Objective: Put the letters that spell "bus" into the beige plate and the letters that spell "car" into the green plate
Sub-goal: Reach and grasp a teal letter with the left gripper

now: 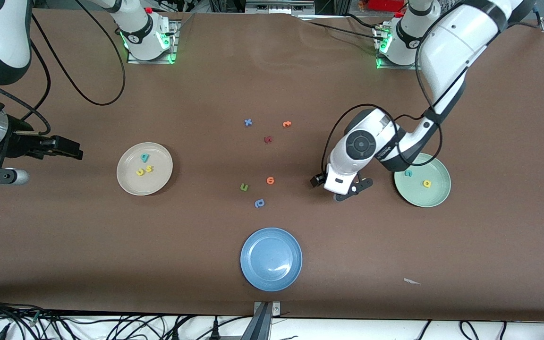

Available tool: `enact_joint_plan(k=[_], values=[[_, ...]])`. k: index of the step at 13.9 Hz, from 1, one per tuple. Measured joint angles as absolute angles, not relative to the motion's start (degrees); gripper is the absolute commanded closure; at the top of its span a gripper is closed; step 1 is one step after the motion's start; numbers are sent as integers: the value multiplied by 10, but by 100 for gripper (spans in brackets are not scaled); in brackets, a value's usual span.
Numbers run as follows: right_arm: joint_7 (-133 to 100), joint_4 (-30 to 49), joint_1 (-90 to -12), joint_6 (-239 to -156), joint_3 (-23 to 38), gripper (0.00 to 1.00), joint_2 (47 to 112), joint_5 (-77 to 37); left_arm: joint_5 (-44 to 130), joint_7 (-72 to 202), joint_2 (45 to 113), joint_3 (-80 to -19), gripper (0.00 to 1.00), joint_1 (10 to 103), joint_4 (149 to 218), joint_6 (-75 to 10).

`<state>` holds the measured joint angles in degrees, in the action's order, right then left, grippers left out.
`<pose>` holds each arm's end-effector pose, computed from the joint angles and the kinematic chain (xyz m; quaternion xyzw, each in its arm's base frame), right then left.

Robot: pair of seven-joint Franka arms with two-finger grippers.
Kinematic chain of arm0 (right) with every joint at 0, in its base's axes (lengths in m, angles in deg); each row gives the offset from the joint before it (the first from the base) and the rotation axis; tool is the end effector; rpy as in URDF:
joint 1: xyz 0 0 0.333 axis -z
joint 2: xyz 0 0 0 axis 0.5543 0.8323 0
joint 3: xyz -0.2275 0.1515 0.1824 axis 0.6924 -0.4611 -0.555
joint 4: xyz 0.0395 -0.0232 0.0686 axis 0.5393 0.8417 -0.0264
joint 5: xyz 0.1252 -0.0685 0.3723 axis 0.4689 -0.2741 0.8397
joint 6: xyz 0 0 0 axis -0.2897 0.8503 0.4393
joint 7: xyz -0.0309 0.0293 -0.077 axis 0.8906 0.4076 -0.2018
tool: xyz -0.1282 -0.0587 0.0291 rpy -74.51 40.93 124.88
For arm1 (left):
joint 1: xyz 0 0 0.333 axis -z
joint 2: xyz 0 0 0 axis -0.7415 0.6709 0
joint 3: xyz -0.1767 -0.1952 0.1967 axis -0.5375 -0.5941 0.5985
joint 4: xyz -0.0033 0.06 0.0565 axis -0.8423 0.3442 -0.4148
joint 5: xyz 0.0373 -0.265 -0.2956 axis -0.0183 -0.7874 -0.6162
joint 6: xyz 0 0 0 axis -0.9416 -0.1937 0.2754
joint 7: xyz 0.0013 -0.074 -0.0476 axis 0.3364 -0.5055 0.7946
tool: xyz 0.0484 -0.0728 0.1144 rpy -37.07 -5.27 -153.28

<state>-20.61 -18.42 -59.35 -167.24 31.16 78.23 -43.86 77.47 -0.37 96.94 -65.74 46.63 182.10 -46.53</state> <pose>0.6540 0.0520 0.5406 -0.9988 0.0087 0.0430 0.0217 0.5894 -0.3284 0.1700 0.9678 0.2477 -0.0415 0.0141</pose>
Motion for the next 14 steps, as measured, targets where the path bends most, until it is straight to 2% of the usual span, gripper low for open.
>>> enact_joint_plan(k=[4, 8, 10, 12, 14], values=[[-206, -186, -595, -1672, 311, 0, 782, -439, 812, -21, 979, -653, 8, 478, 1820, -480], [-206, -186, -594, -1672, 311, 0, 782, -441, 819, -22, 980, -603, 11, 538, 1818, -480], [-206, -178, -590, -1673, 303, 0, 774, -461, 819, -24, 982, -592, 23, 555, 1818, -481], [-208, -144, -558, -1694, 249, 0, 744, -505, 819, -24, 981, -590, 31, 557, 1817, -481], [-215, -80, -490, -1734, 154, 0, 693, -543, 819, -24, 982, -590, 33, 557, 1816, -481]])
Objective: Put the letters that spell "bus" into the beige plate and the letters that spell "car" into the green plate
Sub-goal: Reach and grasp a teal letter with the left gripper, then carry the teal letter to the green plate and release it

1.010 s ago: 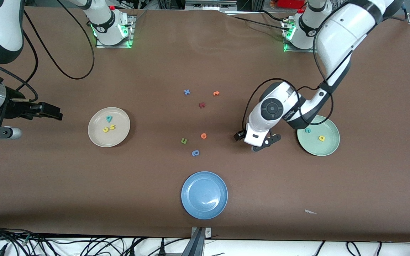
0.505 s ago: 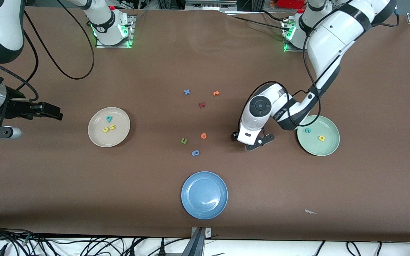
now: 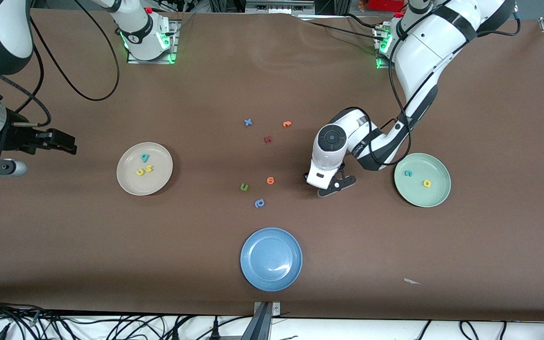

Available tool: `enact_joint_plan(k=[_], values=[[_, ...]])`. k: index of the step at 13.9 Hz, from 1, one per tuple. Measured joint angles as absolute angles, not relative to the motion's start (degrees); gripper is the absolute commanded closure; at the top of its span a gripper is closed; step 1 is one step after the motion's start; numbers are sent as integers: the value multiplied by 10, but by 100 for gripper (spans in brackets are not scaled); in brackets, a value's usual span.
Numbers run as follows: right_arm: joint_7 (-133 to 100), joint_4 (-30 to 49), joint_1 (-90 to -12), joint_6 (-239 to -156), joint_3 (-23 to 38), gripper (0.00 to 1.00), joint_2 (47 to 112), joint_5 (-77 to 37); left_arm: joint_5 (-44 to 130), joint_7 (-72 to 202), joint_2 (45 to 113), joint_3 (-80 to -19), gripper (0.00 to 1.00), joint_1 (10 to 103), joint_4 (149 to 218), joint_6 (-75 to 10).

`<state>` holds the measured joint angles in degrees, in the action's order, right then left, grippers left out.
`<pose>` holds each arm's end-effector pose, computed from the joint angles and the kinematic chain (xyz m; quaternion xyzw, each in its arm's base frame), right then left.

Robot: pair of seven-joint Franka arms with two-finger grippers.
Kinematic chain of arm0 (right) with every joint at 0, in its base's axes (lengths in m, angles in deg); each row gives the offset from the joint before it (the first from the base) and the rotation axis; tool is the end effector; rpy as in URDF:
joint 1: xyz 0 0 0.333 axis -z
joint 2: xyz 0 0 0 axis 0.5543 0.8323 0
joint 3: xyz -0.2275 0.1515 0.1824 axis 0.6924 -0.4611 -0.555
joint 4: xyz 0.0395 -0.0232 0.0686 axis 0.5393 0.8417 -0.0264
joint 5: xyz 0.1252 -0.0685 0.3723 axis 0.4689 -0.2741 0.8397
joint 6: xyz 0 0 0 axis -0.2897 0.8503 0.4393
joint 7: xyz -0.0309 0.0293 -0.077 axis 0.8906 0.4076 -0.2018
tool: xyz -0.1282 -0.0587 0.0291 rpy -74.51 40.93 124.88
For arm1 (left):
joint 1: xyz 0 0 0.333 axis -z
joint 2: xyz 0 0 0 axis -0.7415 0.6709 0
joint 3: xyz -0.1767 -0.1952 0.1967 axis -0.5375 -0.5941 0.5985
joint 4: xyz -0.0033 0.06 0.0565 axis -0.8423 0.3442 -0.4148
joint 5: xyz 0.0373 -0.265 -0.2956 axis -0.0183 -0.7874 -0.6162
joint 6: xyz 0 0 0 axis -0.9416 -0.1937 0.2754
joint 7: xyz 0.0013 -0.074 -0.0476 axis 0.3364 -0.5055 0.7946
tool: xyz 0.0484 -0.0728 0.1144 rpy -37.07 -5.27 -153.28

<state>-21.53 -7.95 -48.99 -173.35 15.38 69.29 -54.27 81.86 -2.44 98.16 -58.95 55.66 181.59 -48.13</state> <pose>0.6274 0.0405 0.5434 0.9996 0.0154 -0.0230 0.0049 0.5708 -0.3563 0.1372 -0.9778 -0.2074 0.0048 0.0288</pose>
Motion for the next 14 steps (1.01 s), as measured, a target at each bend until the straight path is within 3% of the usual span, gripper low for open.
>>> enact_joint_plan(k=[3, 9, 14], values=[[-247, 11, -410, -1783, 65, 0, 615, -552, 819, -24, 984, -588, 41, 557, 1808, -482], [-256, 62, -400, -1788, 58, 0, 579, -552, 819, -24, 994, -586, 49, 557, 1791, -482], [-256, 63, -399, -1788, 57, 0, 586, -552, 819, -24, 995, -585, 76, 557, 1785, -484]])
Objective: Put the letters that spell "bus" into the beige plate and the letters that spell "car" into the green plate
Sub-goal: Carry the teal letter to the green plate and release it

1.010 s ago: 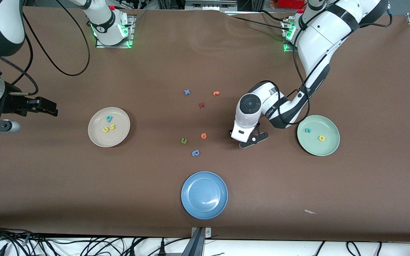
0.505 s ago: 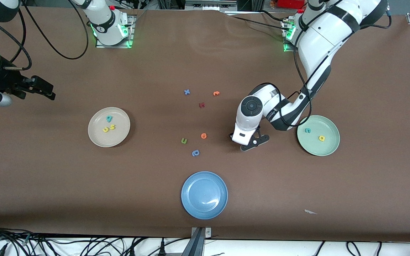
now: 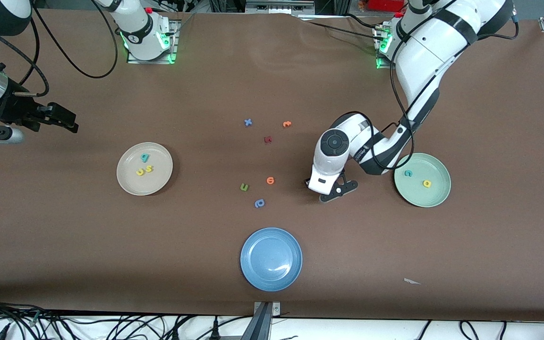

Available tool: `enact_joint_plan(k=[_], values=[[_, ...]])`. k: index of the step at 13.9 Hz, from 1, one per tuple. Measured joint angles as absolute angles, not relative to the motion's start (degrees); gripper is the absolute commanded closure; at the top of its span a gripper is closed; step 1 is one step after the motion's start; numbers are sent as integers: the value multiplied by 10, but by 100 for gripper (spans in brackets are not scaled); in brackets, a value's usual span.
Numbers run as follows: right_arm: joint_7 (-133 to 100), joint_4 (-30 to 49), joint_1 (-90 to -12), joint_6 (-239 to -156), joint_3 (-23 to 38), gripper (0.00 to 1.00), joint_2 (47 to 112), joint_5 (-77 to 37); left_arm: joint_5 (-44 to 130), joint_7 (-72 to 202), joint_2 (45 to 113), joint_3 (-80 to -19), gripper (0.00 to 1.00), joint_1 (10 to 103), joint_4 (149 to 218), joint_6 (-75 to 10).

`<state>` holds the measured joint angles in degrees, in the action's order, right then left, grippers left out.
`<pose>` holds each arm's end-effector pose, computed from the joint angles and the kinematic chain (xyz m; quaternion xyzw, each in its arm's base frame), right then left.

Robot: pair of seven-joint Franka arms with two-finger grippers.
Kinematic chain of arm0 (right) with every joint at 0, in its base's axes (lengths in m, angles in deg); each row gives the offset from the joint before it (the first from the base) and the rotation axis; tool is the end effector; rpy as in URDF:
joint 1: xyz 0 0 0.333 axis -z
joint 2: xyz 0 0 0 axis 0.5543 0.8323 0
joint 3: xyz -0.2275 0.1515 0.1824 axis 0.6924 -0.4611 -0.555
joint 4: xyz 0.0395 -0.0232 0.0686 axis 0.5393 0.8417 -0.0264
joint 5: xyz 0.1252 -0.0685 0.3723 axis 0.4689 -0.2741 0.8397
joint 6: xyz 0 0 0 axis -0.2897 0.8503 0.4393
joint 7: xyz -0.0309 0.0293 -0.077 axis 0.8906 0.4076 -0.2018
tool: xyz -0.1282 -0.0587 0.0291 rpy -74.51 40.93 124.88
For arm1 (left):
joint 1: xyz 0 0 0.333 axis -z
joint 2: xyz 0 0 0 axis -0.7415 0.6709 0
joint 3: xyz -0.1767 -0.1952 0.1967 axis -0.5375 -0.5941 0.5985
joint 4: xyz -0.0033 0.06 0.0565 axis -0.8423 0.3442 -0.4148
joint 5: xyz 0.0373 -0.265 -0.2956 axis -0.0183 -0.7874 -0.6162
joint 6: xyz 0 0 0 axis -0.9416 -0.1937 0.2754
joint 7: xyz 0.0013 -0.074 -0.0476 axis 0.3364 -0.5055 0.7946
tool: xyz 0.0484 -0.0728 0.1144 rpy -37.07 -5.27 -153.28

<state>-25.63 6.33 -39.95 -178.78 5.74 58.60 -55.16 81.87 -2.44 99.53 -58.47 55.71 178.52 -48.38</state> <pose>0.5777 0.0283 0.5413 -0.9997 0.0183 0.0108 0.0121 0.5901 -0.3555 0.1411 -0.9756 -0.2187 -0.0051 0.0175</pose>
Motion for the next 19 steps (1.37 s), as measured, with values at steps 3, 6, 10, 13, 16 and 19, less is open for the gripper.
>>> enact_joint_plan(k=[3, 6, 10, 13, 16, 19], values=[[-256, 63, -399, -1788, 57, 0, 587, -552, 819, -24, 996, -584, 92, 557, 1784, -484], [-256, 63, -399, -1787, 55, 0, 587, -552, 819, -24, 996, -584, 100, 557, 1783, -484], [-256, 63, -398, -1782, 55, 0, 587, -552, 819, -24, 996, -578, 100, 555, 1778, -484], [-256, 63, -397, -1782, 55, 0, 587, -552, 819, -24, 996, -576, 100, 553, 1768, -483], [-256, 63, -397, -1782, 55, 0, 587, -552, 811, 8, 989, -597, 100, 521, 1751, -453], [-256, 63, -397, -1781, 55, 0, 587, -552, 784, 120, 958, -661, 100, 428, 1744, -357]])
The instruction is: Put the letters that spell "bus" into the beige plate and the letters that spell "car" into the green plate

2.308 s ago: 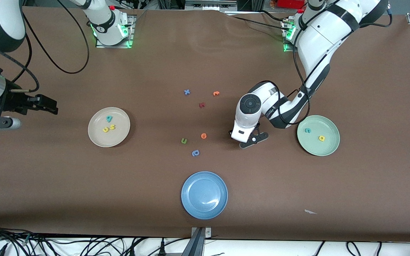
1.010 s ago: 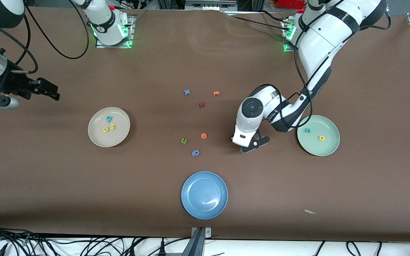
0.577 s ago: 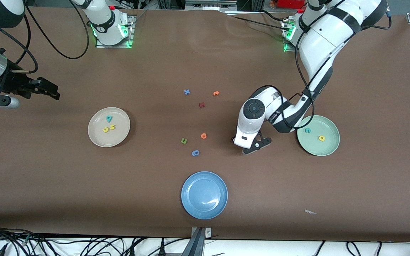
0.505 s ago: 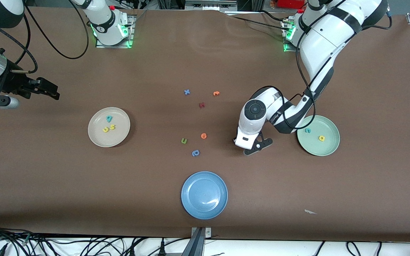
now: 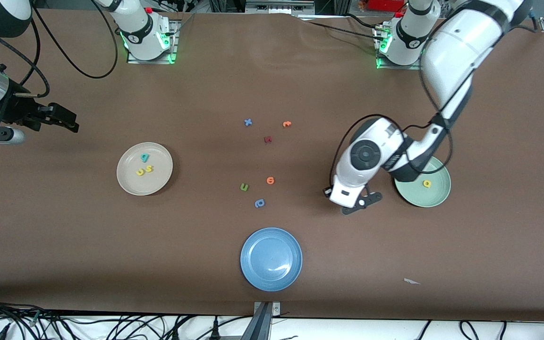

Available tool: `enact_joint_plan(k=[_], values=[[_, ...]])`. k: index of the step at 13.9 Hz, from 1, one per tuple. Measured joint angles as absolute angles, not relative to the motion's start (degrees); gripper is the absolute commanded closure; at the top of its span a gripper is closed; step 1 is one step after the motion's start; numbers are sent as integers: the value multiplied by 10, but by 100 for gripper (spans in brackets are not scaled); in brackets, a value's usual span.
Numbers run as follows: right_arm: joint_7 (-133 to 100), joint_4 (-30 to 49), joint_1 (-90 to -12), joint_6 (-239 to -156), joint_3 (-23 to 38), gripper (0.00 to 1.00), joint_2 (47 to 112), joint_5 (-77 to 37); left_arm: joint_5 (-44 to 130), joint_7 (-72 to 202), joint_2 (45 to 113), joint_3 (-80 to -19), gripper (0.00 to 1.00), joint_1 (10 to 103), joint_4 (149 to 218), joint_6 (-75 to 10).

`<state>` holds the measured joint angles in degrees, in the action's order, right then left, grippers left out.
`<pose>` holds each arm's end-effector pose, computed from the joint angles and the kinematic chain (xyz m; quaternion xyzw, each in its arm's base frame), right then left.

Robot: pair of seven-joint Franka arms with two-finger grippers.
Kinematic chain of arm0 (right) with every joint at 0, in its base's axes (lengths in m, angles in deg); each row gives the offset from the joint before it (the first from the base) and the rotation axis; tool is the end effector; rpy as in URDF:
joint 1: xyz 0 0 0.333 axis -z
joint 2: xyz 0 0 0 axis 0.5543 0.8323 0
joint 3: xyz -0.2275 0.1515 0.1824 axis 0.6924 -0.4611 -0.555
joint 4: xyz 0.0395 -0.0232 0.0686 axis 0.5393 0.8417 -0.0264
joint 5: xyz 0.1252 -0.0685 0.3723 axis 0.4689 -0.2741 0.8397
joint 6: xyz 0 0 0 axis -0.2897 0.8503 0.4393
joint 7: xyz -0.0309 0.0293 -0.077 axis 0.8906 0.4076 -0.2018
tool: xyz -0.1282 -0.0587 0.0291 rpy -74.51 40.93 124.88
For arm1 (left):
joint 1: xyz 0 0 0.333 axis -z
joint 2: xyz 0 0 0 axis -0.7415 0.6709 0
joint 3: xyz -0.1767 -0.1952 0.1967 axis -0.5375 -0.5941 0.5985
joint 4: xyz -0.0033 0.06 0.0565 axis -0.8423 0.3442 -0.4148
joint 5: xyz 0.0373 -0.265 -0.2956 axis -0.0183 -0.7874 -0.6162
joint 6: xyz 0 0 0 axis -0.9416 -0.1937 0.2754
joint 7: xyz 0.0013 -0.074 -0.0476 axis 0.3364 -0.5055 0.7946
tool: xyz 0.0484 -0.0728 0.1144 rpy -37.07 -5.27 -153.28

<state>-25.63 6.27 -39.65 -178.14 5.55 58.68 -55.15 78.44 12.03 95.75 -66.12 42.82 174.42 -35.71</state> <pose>0.5765 0.0272 0.5401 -0.9996 0.0192 0.0165 0.0119 0.6414 -0.2712 0.2204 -0.9812 -0.1890 0.0332 0.0190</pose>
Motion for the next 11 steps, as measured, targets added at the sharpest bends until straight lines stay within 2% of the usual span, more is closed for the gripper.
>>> enact_joint_plan(k=[4, 9, 10, 11], values=[[-256, 63, -396, -1781, 56, 0, 587, -552, 780, 342, 927, -689, 100, 298, 1747, -243], [-256, 63, -395, -1781, 56, 0, 588, -552, 781, 530, 931, -685, 100, 179, 1784, -236], [-256, 63, -395, -1781, 56, 0, 588, -552, 782, 541, 934, -685, 93, 169, 1790, -236], [-256, 63, -395, -1781, 56, 0, 588, -552, 782, 545, 938, -685, 41, 165, 1796, -236]])
